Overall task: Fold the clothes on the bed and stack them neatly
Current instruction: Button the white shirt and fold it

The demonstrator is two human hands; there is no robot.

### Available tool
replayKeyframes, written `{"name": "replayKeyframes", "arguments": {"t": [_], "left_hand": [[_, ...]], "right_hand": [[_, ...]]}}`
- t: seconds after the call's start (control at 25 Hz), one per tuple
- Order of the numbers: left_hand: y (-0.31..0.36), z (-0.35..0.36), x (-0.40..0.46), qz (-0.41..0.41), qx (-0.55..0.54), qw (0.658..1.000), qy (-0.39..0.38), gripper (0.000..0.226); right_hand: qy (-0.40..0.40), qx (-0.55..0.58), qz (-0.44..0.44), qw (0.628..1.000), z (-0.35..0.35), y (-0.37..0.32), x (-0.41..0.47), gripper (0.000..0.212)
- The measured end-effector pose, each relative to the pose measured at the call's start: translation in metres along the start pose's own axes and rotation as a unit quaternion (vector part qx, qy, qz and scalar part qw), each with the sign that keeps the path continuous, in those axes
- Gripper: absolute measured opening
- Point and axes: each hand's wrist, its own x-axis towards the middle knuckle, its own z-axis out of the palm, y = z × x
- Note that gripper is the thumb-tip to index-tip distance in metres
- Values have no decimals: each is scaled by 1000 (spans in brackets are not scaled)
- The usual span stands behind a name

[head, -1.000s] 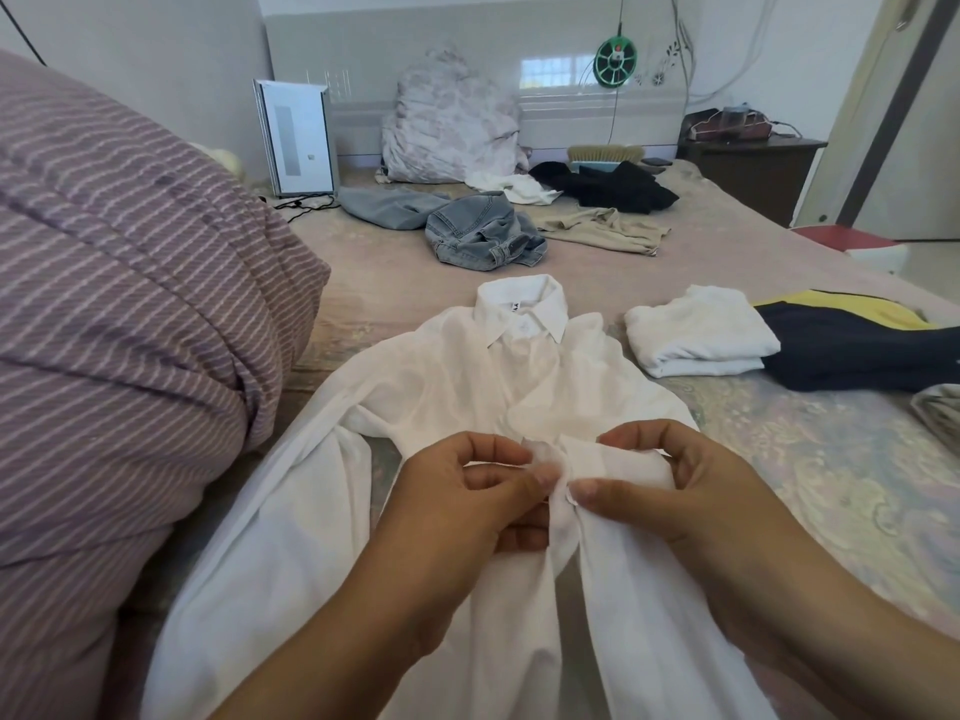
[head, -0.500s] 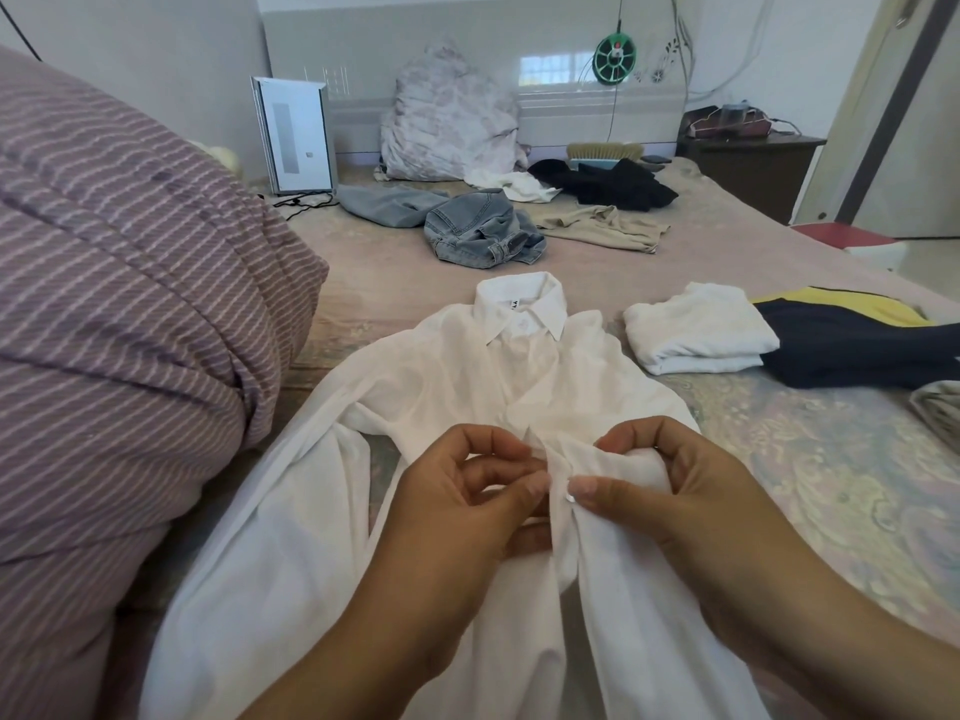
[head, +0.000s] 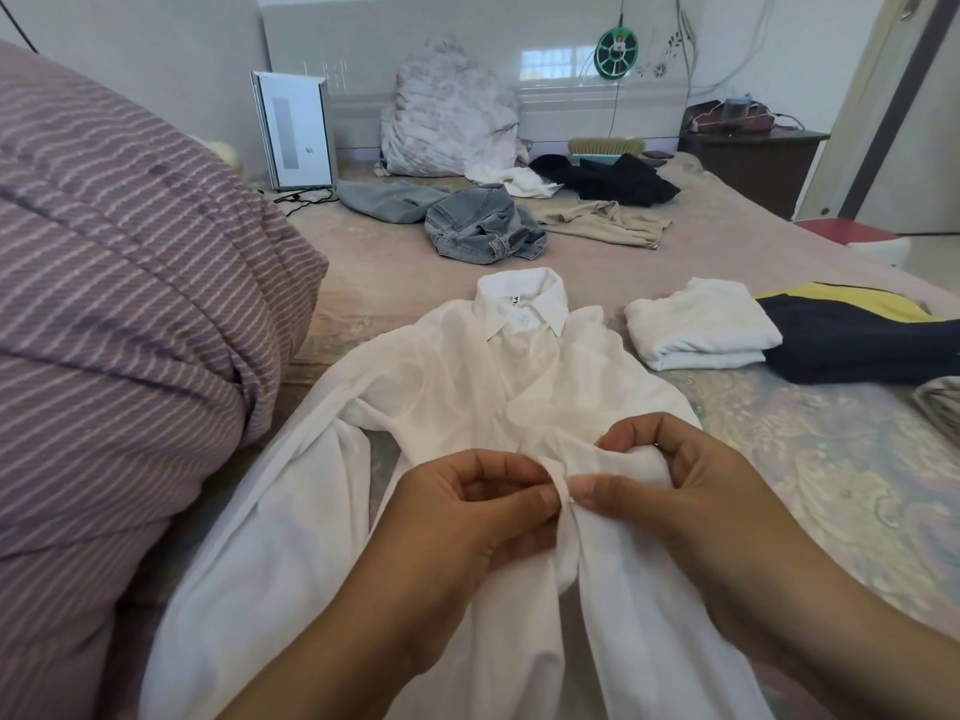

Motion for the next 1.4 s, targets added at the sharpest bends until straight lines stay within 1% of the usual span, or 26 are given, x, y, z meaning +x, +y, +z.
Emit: {"name": "replayKeyframes", "arguments": {"t": [0.12, 0.28, 0.36, 0.48, 0.64, 0.76, 1.04, 1.2, 1.4], "left_hand": [[0, 0, 0, -10, 17, 1000, -5, 11], [3, -2, 0, -9, 55, 998, -33, 11], [4, -4, -1, 0, 76, 996, -39, 11], [5, -4, -2, 20, 110, 993, -43, 10], [3, -3, -3, 31, 116, 992, -43, 10], [3, -4, -2, 34, 110, 992, -40, 9], [3, -3, -1, 41, 122, 990, -56, 9], [3, -3, 1, 20, 109, 992, -58, 9], [4, -5, 5, -29, 88, 993, -77, 13]], "right_hand": [[-7, 9, 1, 1000, 1, 0, 0, 26], [-20, 26, 12, 999, -1, 0, 1, 27], [-45, 59, 30, 997, -3, -1, 2, 27], [-90, 139, 70, 984, -3, -1, 4, 26], [-133, 183, 114, 967, -7, -5, 9, 28], [-152, 185, 136, 961, -9, -7, 12, 29], [-160, 171, 139, 962, -9, -7, 16, 26], [-171, 158, 138, 963, -10, -5, 19, 24], [-193, 155, 149, 958, -11, -3, 23, 24]]}}
